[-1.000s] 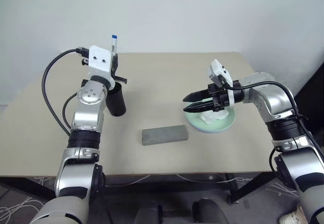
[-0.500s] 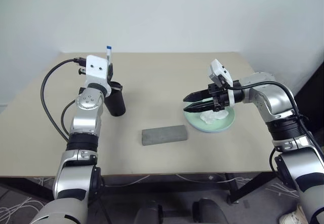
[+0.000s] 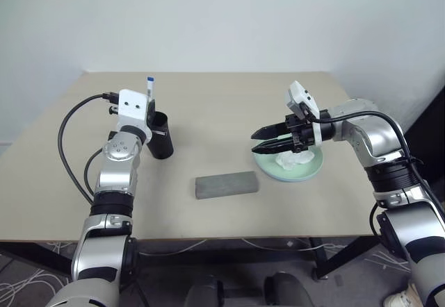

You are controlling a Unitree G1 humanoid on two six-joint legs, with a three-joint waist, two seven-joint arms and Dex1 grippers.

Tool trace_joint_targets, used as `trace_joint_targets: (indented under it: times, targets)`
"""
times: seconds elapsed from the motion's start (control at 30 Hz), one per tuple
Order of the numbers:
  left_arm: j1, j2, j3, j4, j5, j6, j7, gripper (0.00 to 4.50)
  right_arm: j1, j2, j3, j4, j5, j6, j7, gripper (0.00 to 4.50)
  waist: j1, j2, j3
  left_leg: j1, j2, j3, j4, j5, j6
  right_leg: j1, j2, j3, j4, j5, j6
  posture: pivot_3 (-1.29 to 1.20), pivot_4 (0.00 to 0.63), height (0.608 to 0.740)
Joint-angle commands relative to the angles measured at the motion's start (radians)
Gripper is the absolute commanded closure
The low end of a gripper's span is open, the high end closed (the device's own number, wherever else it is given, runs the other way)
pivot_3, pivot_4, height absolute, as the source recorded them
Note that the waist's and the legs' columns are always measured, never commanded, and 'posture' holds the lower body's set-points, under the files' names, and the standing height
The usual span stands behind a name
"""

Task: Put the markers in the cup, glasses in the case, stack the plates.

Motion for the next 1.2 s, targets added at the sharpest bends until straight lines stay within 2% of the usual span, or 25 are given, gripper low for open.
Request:
trace_joint_targets:
  times: [0.03,0.37,0.47,0.6,0.8,1.0,1.2]
  targets:
    - [0.003,0.009,0.019,-0.028,-0.001,-0.018,-0.003,3.36,-0.026,-0.008,-0.031,-0.017,0.010,-0.014,0.000,2.53,0.000,0.000,0.000,0.000,0.000,0.000,0.000,0.000,0.000,0.000,0.000,0.000,0.000,0.000,0.000,0.00,0.000,0.702]
    - [0.029,0.018,0.020,-0.092,-0.012,0.013,-0.035,0.02,-0.028,-0.004,-0.030,-0.014,0.009,-0.020,0.002,2.53,0.000,0.000,0.000,0.000,0.000,0.000,0.000,-0.001,-0.001,0.000,0.000,0.000,0.000,0.000,0.000,0.00,0.000,0.702]
    - [0.051,0.028,0.025,-0.169,-0.040,0.056,-0.085,0.02,-0.028,-0.002,-0.029,-0.016,0.010,-0.019,0.001,2.53,0.000,0.000,0.000,0.000,0.000,0.000,0.000,-0.001,-0.002,0.000,0.000,0.000,0.000,0.000,0.000,0.00,0.000,0.702]
    - [0.118,0.094,0.054,-0.320,-0.077,0.127,-0.167,0.02,-0.022,-0.008,-0.032,-0.016,0.010,-0.015,0.001,2.53,-0.004,0.000,0.000,0.000,0.001,0.000,-0.001,-0.001,-0.002,-0.001,0.000,0.000,0.000,0.000,-0.001,0.00,0.000,0.702]
    - [0.336,0.301,0.176,-0.598,-0.247,0.334,-0.416,0.02,-0.005,-0.011,-0.040,-0.014,0.013,-0.011,-0.011,2.53,-0.008,0.000,0.000,0.001,0.002,0.003,-0.003,-0.001,-0.002,-0.003,0.000,-0.001,0.000,0.000,-0.001,0.00,0.000,0.702]
    - [0.720,0.478,0.383,-0.887,-0.391,0.482,-0.681,0.02,0.017,-0.003,-0.037,-0.049,0.029,0.019,-0.024,2.53,-0.001,0.000,0.000,0.001,0.003,0.004,-0.004,-0.002,-0.003,-0.003,-0.002,-0.002,-0.002,-0.001,-0.003,0.00,0.000,0.702]
    - [0.922,0.518,0.601,-0.950,-0.427,0.572,-0.773,0.02,0.018,0.026,-0.019,-0.088,0.044,0.067,-0.032,2.53,0.000,0.001,0.001,0.001,0.008,0.006,-0.005,-0.002,-0.004,-0.007,-0.002,-0.008,-0.003,0.000,-0.005,0.00,0.000,0.702]
